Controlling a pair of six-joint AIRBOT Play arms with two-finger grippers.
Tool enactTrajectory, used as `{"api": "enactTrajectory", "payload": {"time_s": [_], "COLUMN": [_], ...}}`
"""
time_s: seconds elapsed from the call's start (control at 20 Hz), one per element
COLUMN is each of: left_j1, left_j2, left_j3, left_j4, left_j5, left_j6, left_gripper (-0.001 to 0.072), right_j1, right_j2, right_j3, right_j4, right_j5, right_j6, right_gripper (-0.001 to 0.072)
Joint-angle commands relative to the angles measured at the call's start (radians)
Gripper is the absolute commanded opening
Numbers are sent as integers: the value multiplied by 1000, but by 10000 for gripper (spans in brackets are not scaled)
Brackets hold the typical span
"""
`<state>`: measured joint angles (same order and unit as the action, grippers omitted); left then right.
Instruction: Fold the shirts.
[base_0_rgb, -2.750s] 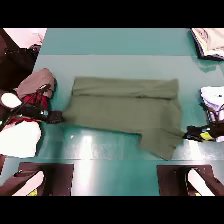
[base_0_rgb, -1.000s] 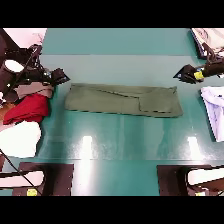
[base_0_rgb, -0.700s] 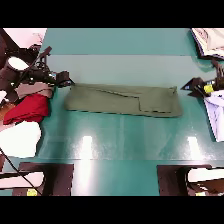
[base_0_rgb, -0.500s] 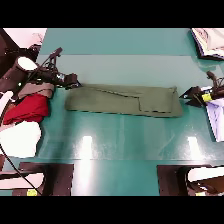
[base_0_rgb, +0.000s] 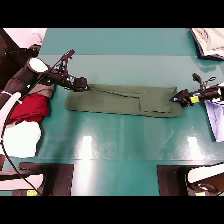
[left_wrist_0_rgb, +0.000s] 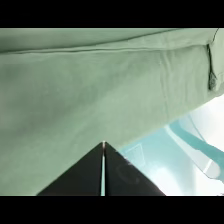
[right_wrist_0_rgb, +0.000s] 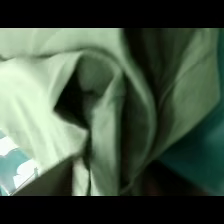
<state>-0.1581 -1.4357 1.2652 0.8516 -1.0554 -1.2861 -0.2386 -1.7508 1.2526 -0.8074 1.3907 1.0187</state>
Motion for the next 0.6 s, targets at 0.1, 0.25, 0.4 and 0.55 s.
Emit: {"api": "enactTrajectory", "payload": {"time_s": [0.1,0.25,0.4,0.55], "left_j1": [-45,-140,-222,-288], "left_j2": [-19,-103,-250,-410], "left_j3": [10,93,256,430], "left_j4": [5,15,29,29], "left_j5": [15,41,43,31], "left_j6": [-33,-34,-54,-77], "left_gripper": [23,23,23,23], "right_j1": [21,21,21,25], "right_j2": [-5,36,134,215], "right_j3": [0,0,0,43], "right_j4": [31,27,29,29], "right_j5": [2,31,32,73], "right_j6": [-14,-2,49,128], "right_gripper": [15,13,12,12]}}
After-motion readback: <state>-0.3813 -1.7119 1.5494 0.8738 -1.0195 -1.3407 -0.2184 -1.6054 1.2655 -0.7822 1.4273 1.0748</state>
